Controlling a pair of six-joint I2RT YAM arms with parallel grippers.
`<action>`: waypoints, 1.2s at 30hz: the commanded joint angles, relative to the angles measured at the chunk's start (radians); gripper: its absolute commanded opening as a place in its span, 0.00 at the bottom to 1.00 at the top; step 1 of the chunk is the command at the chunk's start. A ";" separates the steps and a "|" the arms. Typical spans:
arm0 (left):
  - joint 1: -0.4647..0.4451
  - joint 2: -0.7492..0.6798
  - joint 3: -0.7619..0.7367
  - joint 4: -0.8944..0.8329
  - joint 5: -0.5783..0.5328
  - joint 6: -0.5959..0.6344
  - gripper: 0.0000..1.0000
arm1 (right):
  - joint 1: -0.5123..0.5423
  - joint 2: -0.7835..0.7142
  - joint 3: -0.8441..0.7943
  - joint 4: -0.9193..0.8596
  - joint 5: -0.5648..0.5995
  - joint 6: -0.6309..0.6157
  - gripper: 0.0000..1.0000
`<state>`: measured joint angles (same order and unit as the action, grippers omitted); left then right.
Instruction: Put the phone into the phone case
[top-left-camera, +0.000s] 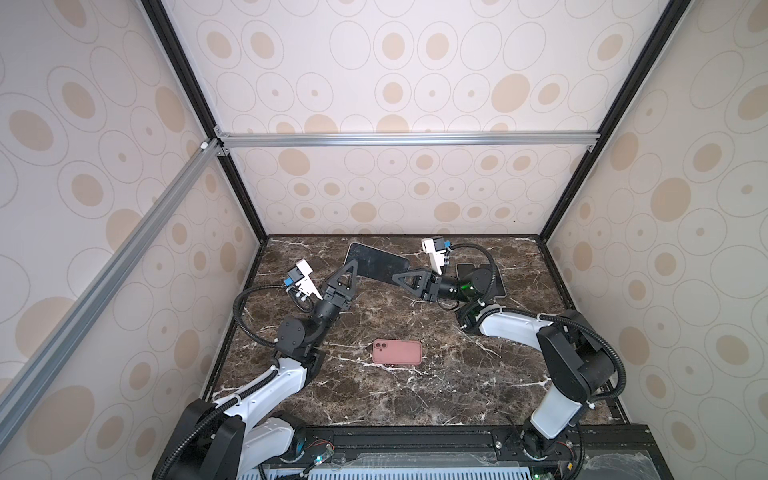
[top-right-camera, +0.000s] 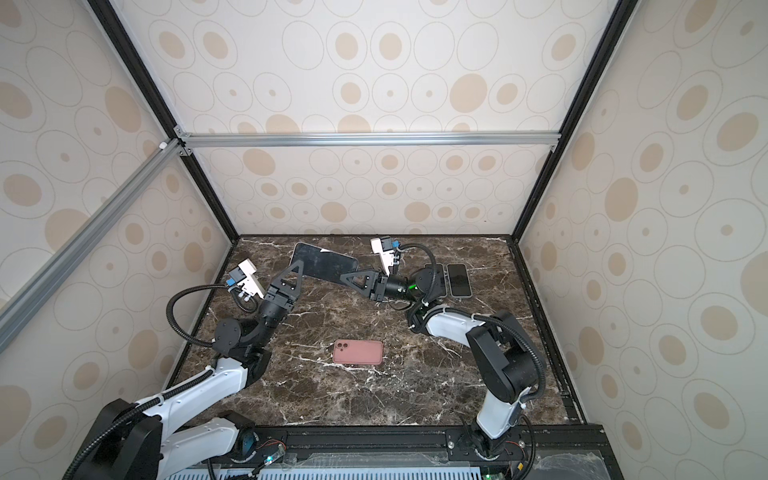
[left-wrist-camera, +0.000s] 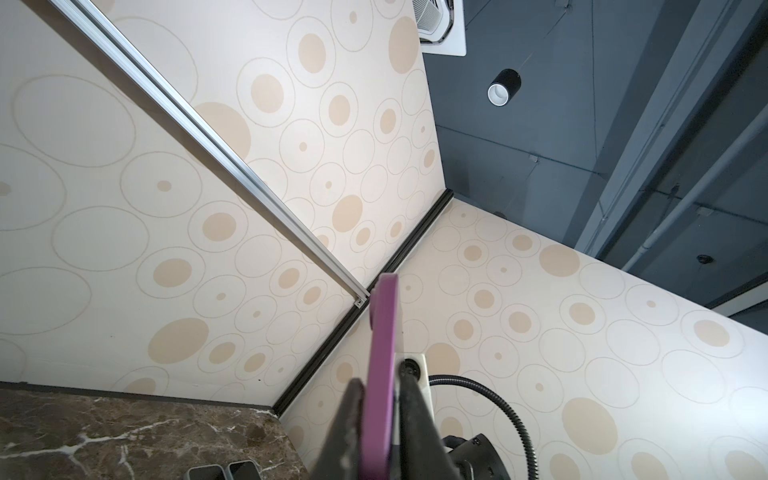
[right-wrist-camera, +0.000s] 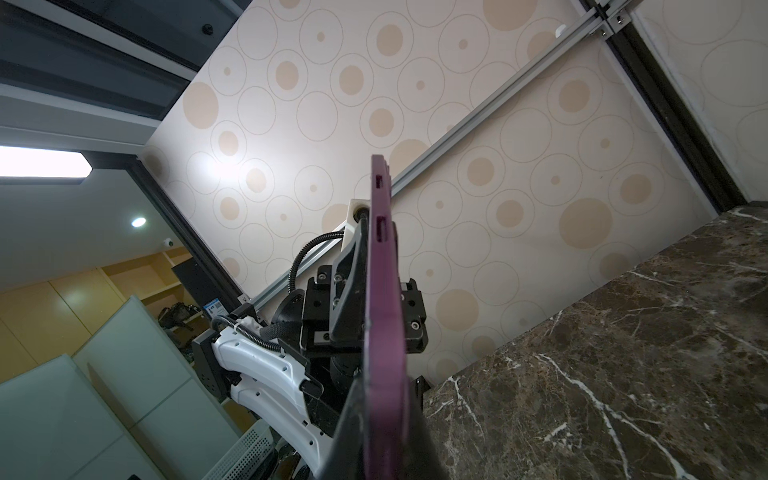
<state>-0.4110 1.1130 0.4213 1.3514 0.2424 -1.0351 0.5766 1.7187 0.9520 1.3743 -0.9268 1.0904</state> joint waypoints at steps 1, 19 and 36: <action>0.003 -0.040 -0.017 0.036 -0.017 0.041 0.44 | -0.002 -0.005 0.018 0.028 0.029 0.007 0.01; 0.005 -0.283 0.083 -1.081 -0.119 0.537 0.94 | -0.082 -0.356 0.067 -1.353 0.291 -0.634 0.00; -0.013 -0.044 0.093 -1.427 0.019 0.544 0.94 | -0.078 -0.327 0.035 -1.903 0.169 -0.713 0.00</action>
<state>-0.4171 1.0641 0.5327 -0.0570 0.2096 -0.4854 0.4919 1.3785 1.0115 -0.5133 -0.6586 0.3763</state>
